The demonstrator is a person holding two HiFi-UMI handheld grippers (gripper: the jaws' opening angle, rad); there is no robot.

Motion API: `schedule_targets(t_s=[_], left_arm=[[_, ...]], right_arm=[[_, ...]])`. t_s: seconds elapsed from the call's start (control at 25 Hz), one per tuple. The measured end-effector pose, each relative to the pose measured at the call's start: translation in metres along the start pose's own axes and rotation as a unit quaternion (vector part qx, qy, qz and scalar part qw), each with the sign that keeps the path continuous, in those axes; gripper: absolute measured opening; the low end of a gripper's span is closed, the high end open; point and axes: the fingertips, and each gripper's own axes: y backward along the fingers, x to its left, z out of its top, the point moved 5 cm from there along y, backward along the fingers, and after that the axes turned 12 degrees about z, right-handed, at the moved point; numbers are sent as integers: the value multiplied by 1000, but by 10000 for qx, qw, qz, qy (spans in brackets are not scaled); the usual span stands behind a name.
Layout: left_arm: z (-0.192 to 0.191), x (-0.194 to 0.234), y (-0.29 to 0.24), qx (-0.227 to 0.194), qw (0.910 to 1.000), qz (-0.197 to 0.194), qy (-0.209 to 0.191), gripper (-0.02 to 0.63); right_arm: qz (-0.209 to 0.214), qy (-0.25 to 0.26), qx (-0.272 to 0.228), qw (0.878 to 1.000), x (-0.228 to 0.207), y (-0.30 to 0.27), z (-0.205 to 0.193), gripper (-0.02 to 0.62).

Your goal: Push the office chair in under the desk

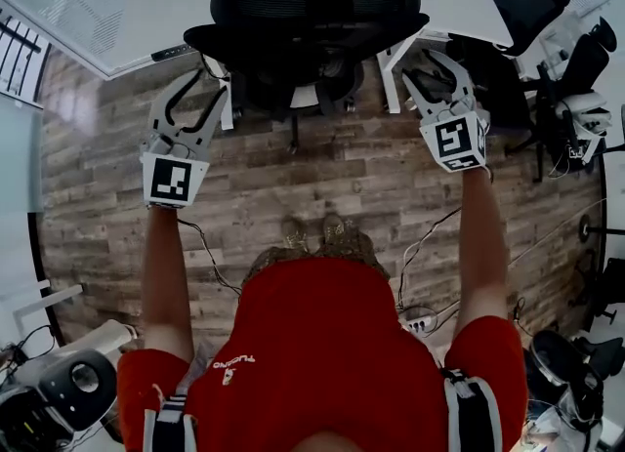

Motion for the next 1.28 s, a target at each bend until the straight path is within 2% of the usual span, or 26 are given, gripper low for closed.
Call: schedule_targets(t_s=[0.08, 0.16, 0.28, 0.4, 0.56, 0.76, 0.92, 1.04, 1.28], left_arm=[[16, -12, 7, -163, 9980, 45, 603, 109], [35, -21, 12, -386, 9945, 55, 969, 68], [68, -34, 19, -821, 9848, 108, 1526, 29], [95, -52, 24, -1094, 9734, 237, 1997, 14], [117, -84, 29, -1026, 9685, 352, 2241, 9], [141, -122, 45, -921, 9608, 526, 2561, 9], [158, -149, 58, -857, 9587, 613, 2644, 9], [170, -165, 71, -815, 9614, 603, 2560, 8], [184, -172, 87, -887, 9615, 585, 2535, 8]], right_arm=[[-87, -509, -522, 9973, 11, 8, 17, 194], [-153, -1023, -1070, 9889, 22, 17, 35, 151], [-151, -1643, -1865, 9685, 39, 28, 63, 86], [6, -1916, -2466, 9500, 54, 39, 87, 51], [240, -2263, -2985, 9269, 64, 58, 99, 26], [625, -2514, -3375, 9050, 77, 91, 101, 25], [783, -2415, -3599, 8978, 82, 120, 103, 25], [841, -2394, -3704, 8935, 88, 138, 105, 23], [860, -2506, -3800, 8862, 103, 155, 111, 23]])
